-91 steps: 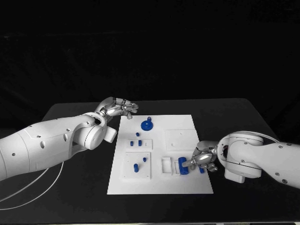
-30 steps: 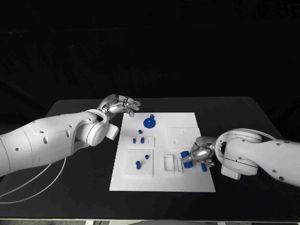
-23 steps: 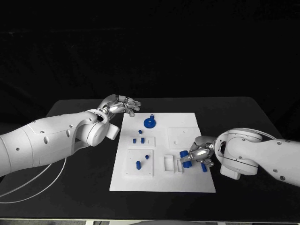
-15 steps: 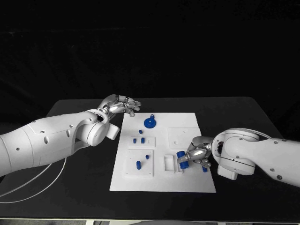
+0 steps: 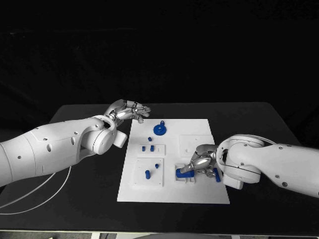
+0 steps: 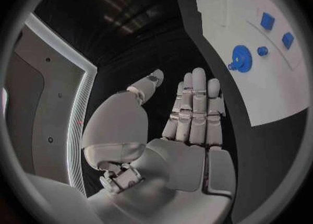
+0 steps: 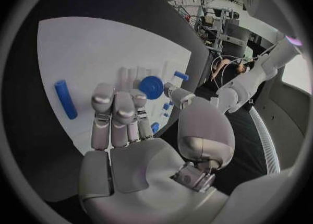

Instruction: Assemble the parts on the task board

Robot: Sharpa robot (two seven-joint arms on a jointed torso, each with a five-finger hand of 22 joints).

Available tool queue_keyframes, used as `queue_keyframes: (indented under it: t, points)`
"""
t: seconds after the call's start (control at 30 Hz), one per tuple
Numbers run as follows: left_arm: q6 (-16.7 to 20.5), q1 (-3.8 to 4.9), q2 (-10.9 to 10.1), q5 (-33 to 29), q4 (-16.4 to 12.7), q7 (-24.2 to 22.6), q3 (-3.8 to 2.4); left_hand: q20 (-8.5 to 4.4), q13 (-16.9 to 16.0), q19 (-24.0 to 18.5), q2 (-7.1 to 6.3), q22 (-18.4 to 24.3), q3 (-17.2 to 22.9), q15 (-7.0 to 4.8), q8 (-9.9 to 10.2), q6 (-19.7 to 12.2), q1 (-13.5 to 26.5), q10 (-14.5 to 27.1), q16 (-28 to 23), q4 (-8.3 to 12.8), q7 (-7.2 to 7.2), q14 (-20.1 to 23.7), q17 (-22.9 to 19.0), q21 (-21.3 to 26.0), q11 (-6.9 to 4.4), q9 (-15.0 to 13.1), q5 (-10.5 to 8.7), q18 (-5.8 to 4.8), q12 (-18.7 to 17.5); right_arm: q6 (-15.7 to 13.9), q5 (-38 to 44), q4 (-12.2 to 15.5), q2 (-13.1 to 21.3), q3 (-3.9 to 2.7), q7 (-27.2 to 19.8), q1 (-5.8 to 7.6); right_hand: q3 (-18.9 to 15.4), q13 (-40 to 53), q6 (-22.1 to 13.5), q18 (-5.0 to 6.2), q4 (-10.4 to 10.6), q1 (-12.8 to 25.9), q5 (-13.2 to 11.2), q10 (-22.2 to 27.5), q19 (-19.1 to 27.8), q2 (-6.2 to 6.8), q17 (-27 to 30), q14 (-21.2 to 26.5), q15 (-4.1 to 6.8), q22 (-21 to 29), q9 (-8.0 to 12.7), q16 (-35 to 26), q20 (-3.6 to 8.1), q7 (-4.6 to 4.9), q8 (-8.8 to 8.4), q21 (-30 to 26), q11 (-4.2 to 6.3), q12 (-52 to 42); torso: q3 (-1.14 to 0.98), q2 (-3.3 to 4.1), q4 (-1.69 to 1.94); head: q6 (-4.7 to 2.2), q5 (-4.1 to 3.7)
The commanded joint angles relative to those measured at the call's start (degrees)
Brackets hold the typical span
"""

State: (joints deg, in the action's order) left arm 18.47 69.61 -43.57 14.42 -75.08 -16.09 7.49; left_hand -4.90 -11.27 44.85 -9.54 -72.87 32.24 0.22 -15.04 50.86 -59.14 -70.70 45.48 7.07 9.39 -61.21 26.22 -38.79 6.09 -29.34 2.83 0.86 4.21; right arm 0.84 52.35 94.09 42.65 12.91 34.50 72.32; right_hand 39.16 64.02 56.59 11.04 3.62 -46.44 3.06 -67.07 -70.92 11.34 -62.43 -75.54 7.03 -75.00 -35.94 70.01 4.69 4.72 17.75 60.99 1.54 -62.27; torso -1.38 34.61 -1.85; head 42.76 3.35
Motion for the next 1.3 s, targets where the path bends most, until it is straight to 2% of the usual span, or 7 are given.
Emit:
queue_keyframes:
  t: [0.03, 0.4, 0.93, 1.3]
  points:
    - [-0.7, 0.04, 0.0, -0.3, -0.2, -0.6, -0.04, -0.5, -0.1, 0.2, 0.25, -0.1, 0.1, 0.02, -0.4, -0.4, 0.3, 0.4, -0.2, -0.2, -0.04, -0.4, 0.1, 0.4, -0.06, 0.1, 0.13, 0.82, -0.1, 1.3, -0.2, -0.5, -0.3, 0.01, -0.1, 0.03, 0.1, 0.0, 0.8, 3.96, -0.4, 0.6, 0.0, -0.3, 0.0, 0.03, 0.1, 0.1, 0.39, -0.9, 0.0, 0.2, -0.37, 0.26, -0.2, 0.4, -0.12, 0.3, -0.03, 0.0, -0.05, 0.07, 0.13]
    - [-0.7, 0.05, 0.0, -0.3, -0.2, -0.6, -0.05, -0.49, -0.1, 0.2, 0.26, -0.1, 0.0, 0.02, -0.4, -0.4, 0.4, 0.4, -0.3, -0.2, -0.05, -0.4, 0.1, 0.4, -0.06, 0.1, 0.13, 0.81, -0.1, 0.7, 1.7, -1.9, -1.5, 0.05, -0.3, -0.17, 0.0, 0.0, 0.8, 3.96, -0.4, 1.1, -0.1, -0.3, 0.1, 0.13, 0.1, 0.1, 0.39, -0.8, 0.0, 0.1, -0.4, 0.27, -0.33, 0.4, -0.13, 0.4, -0.06, 0.01, -0.1, 0.09, 0.46]
    - [-0.7, 0.05, -0.1, -0.3, -0.3, -0.6, -0.05, -0.5, -0.1, 0.2, 0.31, -0.2, 0.1, 0.02, -0.4, -0.4, 0.3, 0.4, -0.3, -0.2, -0.07, -0.4, 0.2, 0.4, -0.07, 0.1, 0.14, 0.83, -0.1, 2.8, 6.9, -0.1, -1.4, 0.18, -0.4, -0.81, 0.2, 0.0, 0.8, 3.96, -1.0, 1.1, -0.1, -0.2, 0.2, 0.28, 0.2, 0.2, 0.38, -0.8, 0.0, 0.0, -0.39, 0.29, -0.5, 0.4, -0.14, 0.5, -0.04, -0.04, -0.11, 0.23, 0.47]
    - [-0.6, 0.05, -0.1, -0.3, -0.3, -0.6, -0.05, -0.51, -0.1, 0.2, 0.34, -0.2, 0.1, 0.01, -0.4, -0.4, 0.2, 0.4, -0.3, -0.2, -0.08, -0.4, 0.2, 0.5, -0.07, 0.1, 0.14, 0.83, -0.1, 4.9, 7.1, -0.1, -2.0, 0.35, -0.5, -1.07, 0.2, 0.0, 0.8, 3.96, -1.2, 1.2, -0.1, -0.2, 0.2, 0.62, 0.2, 0.2, 0.36, -0.8, 0.0, 0.0, -0.41, 0.3, -0.57, 0.4, -0.16, 0.6, -0.05, -0.01, -0.11, 0.21, 0.39]
